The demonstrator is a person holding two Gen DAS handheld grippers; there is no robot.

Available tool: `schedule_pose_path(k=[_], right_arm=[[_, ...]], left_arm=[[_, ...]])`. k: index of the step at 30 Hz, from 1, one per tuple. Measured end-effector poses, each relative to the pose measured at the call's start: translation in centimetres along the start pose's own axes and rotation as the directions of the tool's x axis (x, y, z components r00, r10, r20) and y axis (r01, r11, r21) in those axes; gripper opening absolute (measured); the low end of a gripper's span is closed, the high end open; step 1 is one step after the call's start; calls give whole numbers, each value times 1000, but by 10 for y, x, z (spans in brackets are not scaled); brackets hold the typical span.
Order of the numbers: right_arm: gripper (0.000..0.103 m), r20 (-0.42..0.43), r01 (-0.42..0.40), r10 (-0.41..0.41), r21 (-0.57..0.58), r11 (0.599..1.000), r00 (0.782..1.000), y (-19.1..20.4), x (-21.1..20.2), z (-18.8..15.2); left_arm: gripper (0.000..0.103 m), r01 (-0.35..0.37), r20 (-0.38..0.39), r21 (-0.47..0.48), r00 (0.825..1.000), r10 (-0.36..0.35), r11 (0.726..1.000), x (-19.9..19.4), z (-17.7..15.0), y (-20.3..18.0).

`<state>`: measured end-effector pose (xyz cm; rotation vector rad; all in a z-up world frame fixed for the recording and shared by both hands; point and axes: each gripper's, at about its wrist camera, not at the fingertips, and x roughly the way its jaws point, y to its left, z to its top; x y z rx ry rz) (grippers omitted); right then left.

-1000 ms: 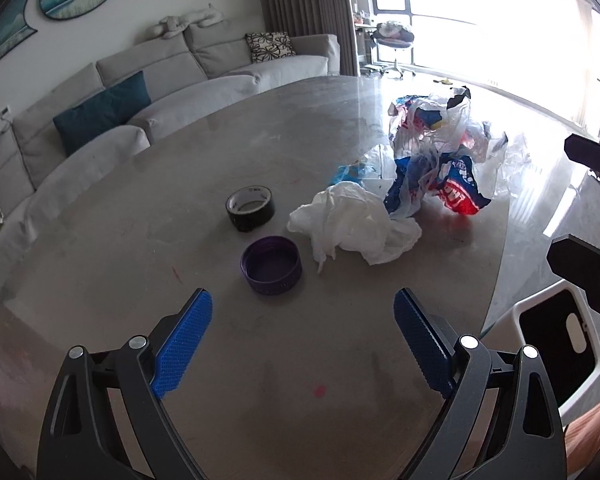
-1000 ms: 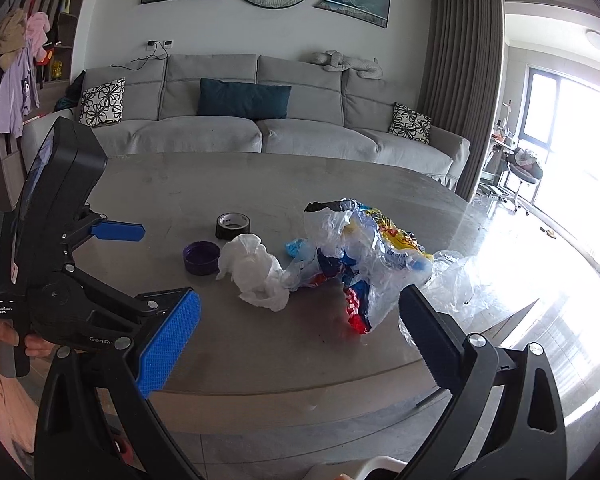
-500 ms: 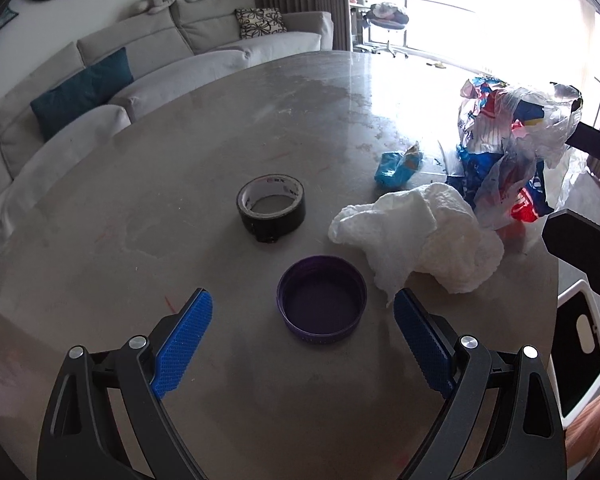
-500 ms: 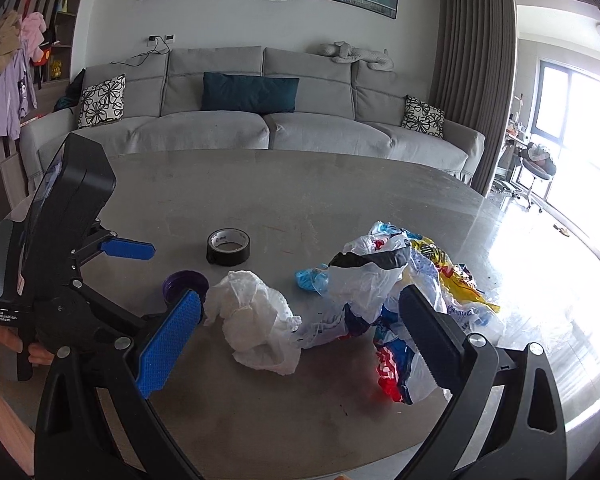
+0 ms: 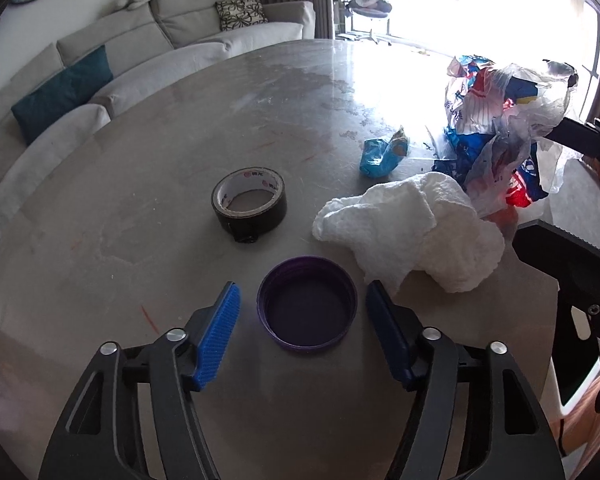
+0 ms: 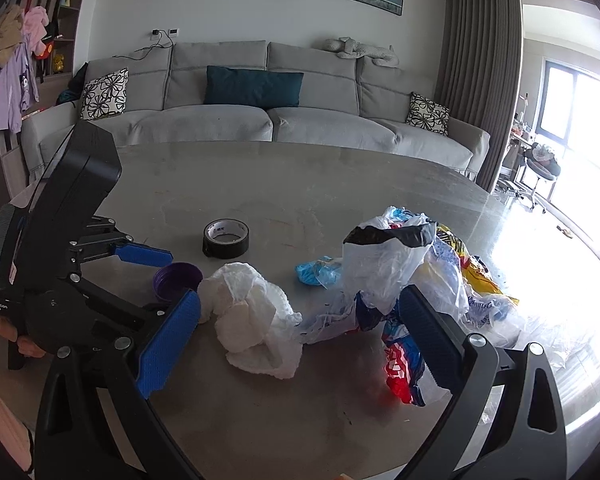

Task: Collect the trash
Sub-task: 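Grasp the purple cap with the left gripper, then grasp the white tissue with the right gripper and lift it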

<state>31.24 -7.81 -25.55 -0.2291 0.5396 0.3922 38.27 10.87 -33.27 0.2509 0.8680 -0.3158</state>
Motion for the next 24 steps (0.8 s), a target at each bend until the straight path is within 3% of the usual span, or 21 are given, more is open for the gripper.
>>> schedule_pose_path(k=[2, 11, 19, 24], right_arm=[[99, 0, 7, -7, -1, 1000, 1000, 1, 1, 0], [99, 13, 24, -24, -5, 1000, 1000, 0, -7, 3], [99, 82, 27, -25, -16, 1000, 996, 9, -28, 17], [99, 89, -13, 17, -44, 999, 996, 28, -23, 26]], left_arm=[[47, -39, 11, 35, 999, 39, 999, -2, 0, -8], [47, -77, 37, 59, 996, 75, 995, -20, -5, -16], [47, -120, 88, 42, 989, 116, 992, -62, -7, -2], [47, -164, 105, 27, 982, 160, 986, -83, -13, 11]])
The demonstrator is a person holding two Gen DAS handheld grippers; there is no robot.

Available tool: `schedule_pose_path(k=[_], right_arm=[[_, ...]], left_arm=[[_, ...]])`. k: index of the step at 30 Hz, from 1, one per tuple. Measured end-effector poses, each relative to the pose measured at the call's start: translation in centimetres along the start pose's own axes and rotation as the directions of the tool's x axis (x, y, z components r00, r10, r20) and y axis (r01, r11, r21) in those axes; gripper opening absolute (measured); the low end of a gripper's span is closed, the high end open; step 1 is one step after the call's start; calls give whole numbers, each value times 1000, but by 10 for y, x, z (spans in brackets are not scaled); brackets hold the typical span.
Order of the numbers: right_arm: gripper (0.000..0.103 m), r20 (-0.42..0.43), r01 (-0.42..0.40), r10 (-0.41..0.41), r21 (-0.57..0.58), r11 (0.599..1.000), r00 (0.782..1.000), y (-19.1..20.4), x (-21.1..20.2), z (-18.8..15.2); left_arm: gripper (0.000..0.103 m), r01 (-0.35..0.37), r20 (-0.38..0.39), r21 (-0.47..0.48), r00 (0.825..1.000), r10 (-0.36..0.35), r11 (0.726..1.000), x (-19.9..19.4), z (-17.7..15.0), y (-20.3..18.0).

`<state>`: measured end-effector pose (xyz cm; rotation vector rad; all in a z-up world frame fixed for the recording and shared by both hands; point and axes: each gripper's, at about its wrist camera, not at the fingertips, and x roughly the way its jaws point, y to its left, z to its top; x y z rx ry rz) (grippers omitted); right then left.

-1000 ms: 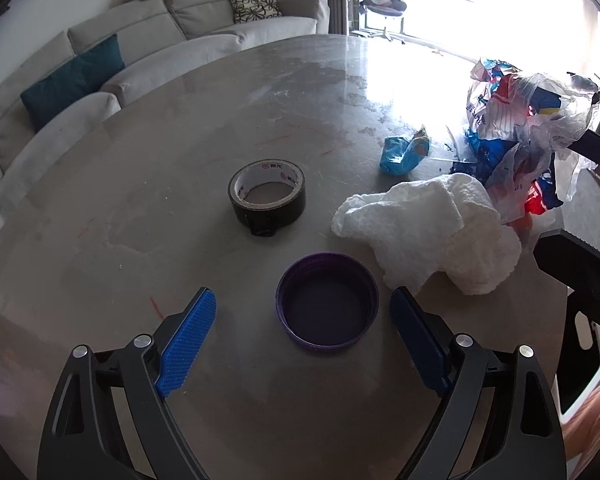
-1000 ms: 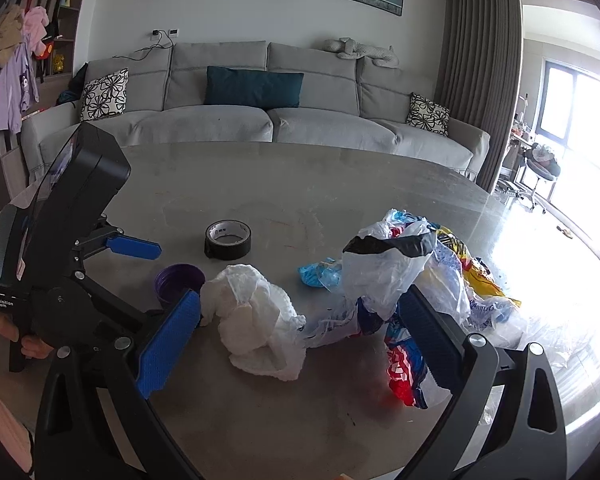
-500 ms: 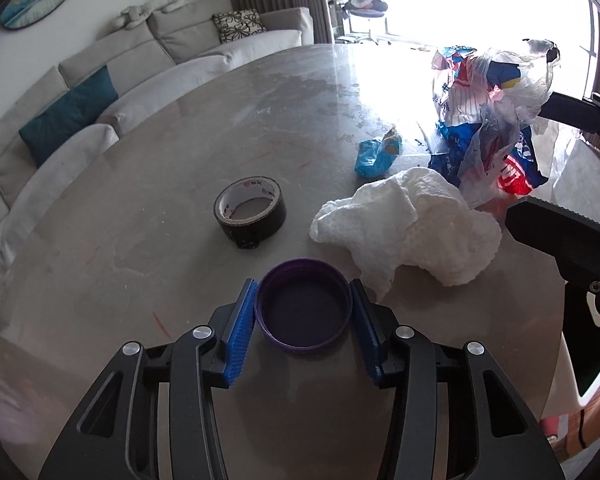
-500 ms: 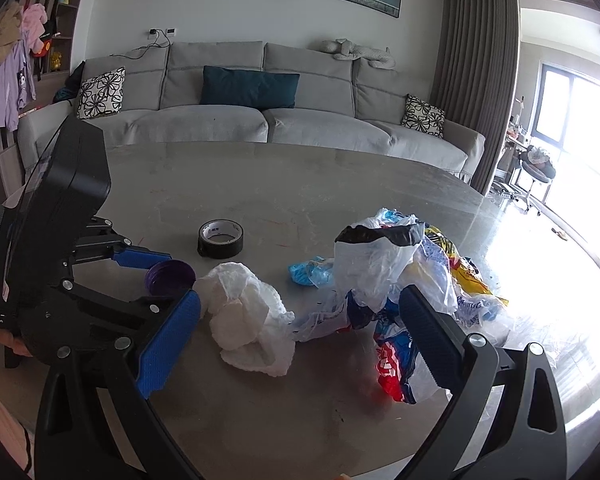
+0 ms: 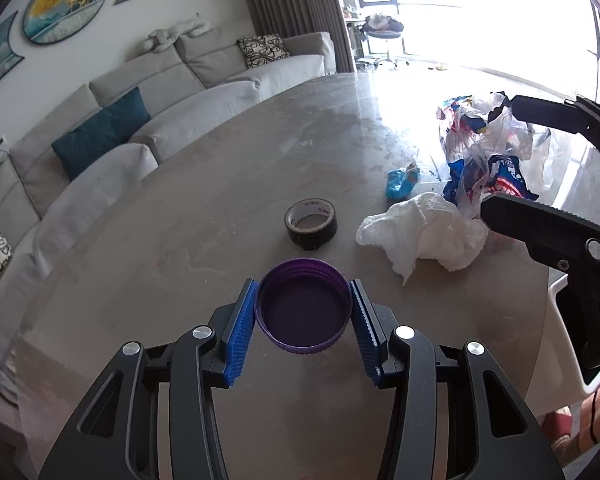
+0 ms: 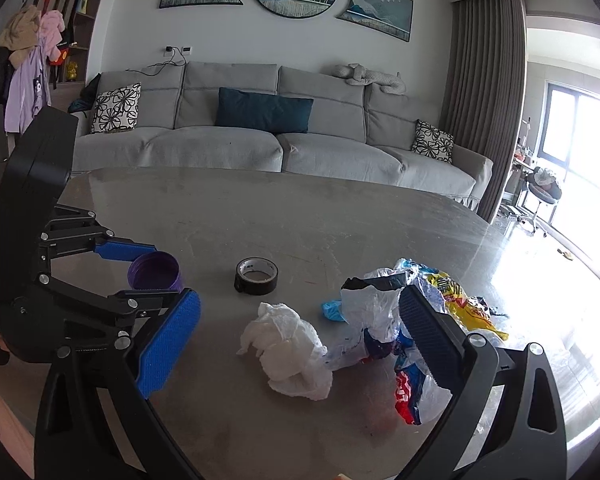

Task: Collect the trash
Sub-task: 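Grasp the white tissue with the right gripper and lift it, then carry the purple cap and white tissue with both grippers over the bin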

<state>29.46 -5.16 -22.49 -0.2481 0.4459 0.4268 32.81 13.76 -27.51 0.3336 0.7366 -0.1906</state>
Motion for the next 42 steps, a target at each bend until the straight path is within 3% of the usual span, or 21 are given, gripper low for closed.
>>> schedule_pose_path(k=[6, 13, 15, 18, 20, 21, 22, 23, 26, 29, 33, 37, 42], right_arm=[[99, 50, -31, 34, -73, 997, 998, 32, 1, 15], [99, -94, -6, 1, -56, 998, 996, 26, 59, 5], [94, -141, 4, -16, -84, 996, 990, 29, 72, 1], [69, -220, -13, -9, -99, 995, 975, 33, 89, -11], [39, -290, -44, 26, -54, 998, 957, 30, 101, -24], [30, -317, -39, 28, -28, 999, 948, 26, 105, -31], [29, -312, -40, 38, 0, 999, 949, 22, 106, -34], [20, -304, -36, 43, 26, 999, 952, 18, 104, -36], [13, -292, -39, 61, 80, 996, 954, 12, 94, -33], [13, -249, -38, 54, 69, 997, 967, 15, 76, -24], [13, -175, -109, 126, 102, 989, 976, 15, 48, -1], [13, -96, -176, 189, 132, 975, 977, 13, 18, 27], [13, -3, -201, 203, 125, 972, 979, 12, -21, 60]], left_arm=[[47, -13, -1, -24, 1000, 13, 1000, -13, -8, 16], [47, -13, -10, -65, 1000, 12, 998, -14, -13, 28], [47, -15, -5, -62, 1000, 14, 998, -17, -15, 27], [47, -14, -3, -56, 1000, 14, 998, -20, -16, 24], [47, -12, -1, -56, 1000, 12, 998, -21, -16, 22], [47, -10, -1, -57, 1000, 10, 998, -21, -16, 21], [47, -10, 0, -58, 1000, 10, 998, -22, -17, 21], [47, -11, 0, -56, 1000, 11, 998, -23, -18, 21], [47, -11, -1, -51, 1000, 11, 999, -25, -19, 19], [47, -8, -1, -55, 1000, 8, 998, -26, -18, 20], [47, -11, 9, -62, 1000, 12, 998, -30, -17, 21], [47, -16, 20, -62, 1000, 17, 998, -36, -15, 19], [47, -21, 49, -60, 999, 24, 998, -50, -11, 16]])
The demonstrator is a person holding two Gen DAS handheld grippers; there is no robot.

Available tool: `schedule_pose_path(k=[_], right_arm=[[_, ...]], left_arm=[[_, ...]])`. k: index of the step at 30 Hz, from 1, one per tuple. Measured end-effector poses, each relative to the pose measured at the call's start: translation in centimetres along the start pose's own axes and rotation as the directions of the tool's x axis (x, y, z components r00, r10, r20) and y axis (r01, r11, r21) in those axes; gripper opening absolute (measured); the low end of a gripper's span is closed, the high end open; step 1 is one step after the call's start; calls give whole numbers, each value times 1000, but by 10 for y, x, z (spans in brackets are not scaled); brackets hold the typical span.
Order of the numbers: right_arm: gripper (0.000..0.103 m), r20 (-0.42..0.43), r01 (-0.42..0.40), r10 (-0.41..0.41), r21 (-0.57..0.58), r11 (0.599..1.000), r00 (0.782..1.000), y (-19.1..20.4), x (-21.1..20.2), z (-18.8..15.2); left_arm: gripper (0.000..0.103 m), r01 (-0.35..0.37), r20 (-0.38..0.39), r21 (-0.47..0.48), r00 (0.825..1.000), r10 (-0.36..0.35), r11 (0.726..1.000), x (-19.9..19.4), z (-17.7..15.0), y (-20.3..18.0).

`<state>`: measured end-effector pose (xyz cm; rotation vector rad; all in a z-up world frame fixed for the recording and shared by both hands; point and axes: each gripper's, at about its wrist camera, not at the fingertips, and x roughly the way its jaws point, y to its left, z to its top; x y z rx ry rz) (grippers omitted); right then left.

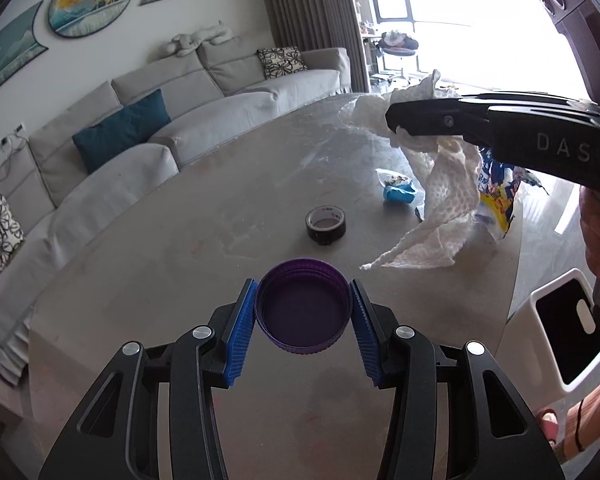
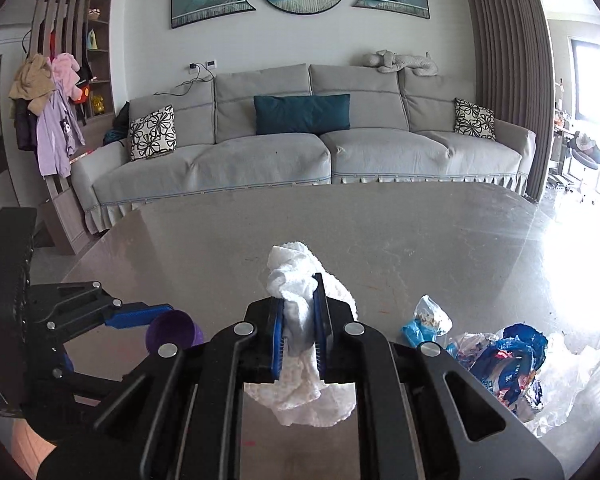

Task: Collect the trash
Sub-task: 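Carry the purple cap and white tissue with both grippers over the bin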

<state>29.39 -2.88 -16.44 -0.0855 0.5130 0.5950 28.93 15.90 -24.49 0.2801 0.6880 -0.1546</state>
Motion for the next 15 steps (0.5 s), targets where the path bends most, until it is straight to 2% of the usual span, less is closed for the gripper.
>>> schedule_pose_path(k=[8, 15], right_arm=[[13, 70, 27, -23, -58, 998, 997, 16, -55, 9], [13, 92, 92, -87, -54, 994, 992, 5, -108, -11]], left_arm=[[47, 23, 62, 0, 998, -23, 1000, -33, 10, -20], [47, 78, 107, 31, 991, -81, 996, -64, 18, -60]])
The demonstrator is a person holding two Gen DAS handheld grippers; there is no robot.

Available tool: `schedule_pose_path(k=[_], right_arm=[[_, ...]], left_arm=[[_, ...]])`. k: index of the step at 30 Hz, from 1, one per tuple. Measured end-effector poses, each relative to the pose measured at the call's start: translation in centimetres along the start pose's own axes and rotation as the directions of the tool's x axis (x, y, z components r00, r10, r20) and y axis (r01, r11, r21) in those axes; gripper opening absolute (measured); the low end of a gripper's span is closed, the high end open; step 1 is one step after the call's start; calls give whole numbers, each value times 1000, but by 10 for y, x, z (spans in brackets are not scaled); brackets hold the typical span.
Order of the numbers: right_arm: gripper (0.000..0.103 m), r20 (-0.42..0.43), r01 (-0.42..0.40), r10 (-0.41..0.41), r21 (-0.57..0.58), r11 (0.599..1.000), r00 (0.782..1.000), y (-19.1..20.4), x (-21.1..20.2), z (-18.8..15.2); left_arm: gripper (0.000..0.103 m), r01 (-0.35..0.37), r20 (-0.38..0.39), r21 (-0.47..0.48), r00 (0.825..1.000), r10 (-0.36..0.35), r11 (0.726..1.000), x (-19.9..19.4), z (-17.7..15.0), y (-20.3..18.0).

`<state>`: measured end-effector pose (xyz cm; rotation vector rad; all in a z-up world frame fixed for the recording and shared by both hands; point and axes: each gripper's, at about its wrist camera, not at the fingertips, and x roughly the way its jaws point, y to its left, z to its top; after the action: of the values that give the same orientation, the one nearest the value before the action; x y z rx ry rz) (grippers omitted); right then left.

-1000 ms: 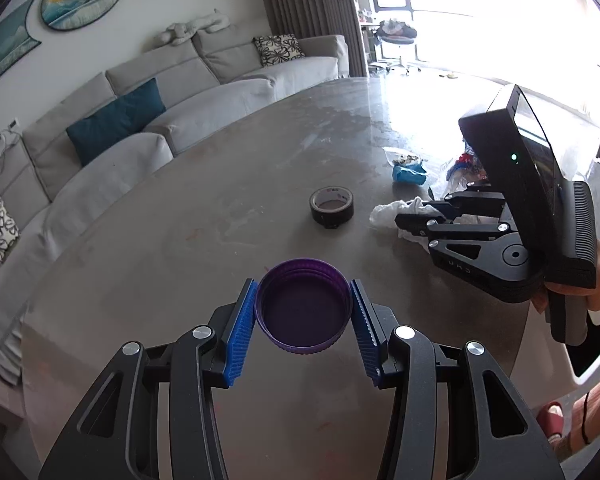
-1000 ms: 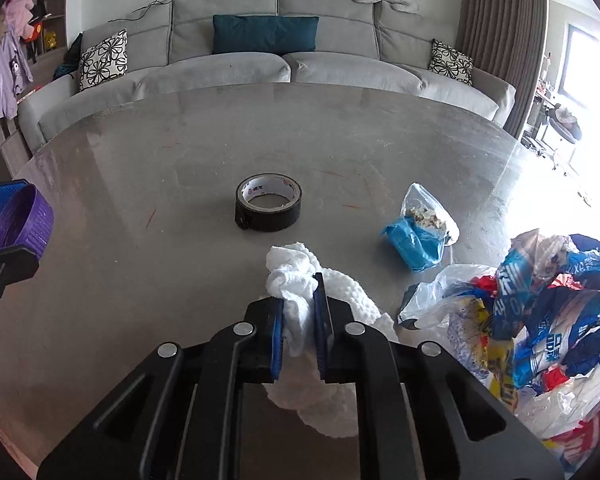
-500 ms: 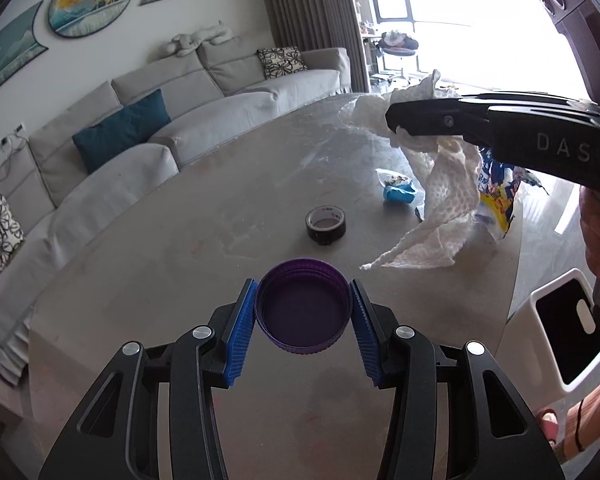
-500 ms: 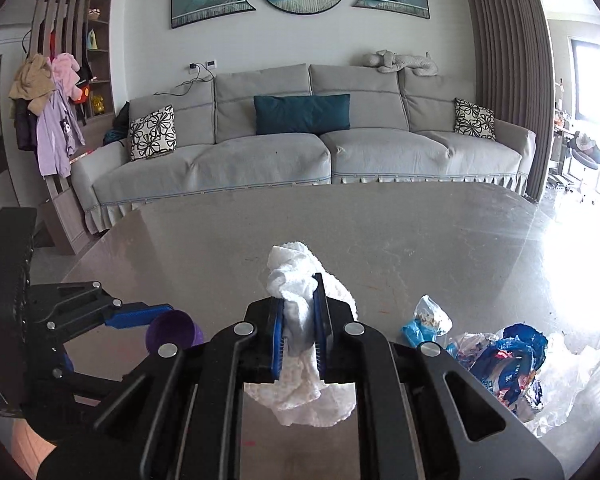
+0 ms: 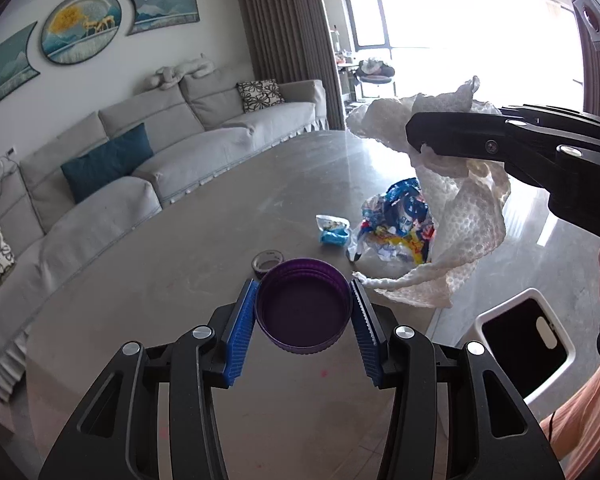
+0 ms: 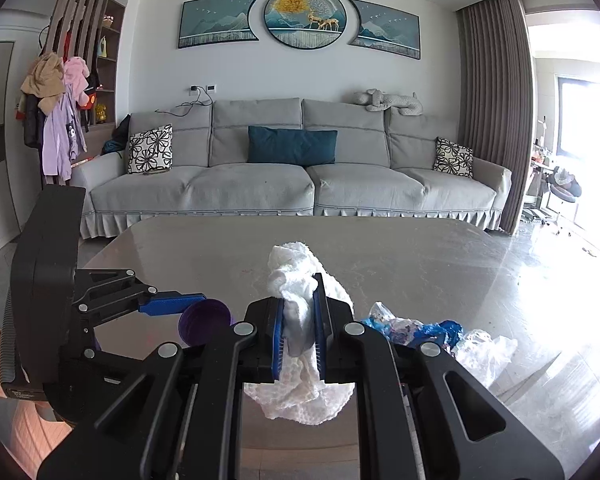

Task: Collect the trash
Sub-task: 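Carry the purple cap and white tissue with both grippers over the bin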

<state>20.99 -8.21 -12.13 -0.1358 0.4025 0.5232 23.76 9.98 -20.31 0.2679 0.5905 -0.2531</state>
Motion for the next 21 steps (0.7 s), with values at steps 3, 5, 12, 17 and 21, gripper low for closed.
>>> schedule_pose_path(k=[3, 5, 12, 17, 21], right_arm=[[13, 0, 44, -44, 19, 999, 999, -12, -26, -12], [13, -3, 80, -80, 34, 996, 997, -21, -42, -22], [13, -19, 210, -210, 93, 973, 978, -53, -99, -59], [13, -41, 298, -295, 135, 945, 955, -74, -127, -91], [13, -84, 344, -334, 175, 922, 939, -90, -138, -120]], left_arm=[[47, 38, 19, 18, 999, -39, 999, -8, 2, -26], [47, 73, 25, 27, 997, -74, 997, -11, 2, -46], [47, 188, 13, 66, 982, -190, 980, -11, 2, -115], [47, 230, 2, 130, 973, -232, 964, -8, 0, -167], [47, 268, -19, 173, 963, -269, 948, -1, -5, -203]])
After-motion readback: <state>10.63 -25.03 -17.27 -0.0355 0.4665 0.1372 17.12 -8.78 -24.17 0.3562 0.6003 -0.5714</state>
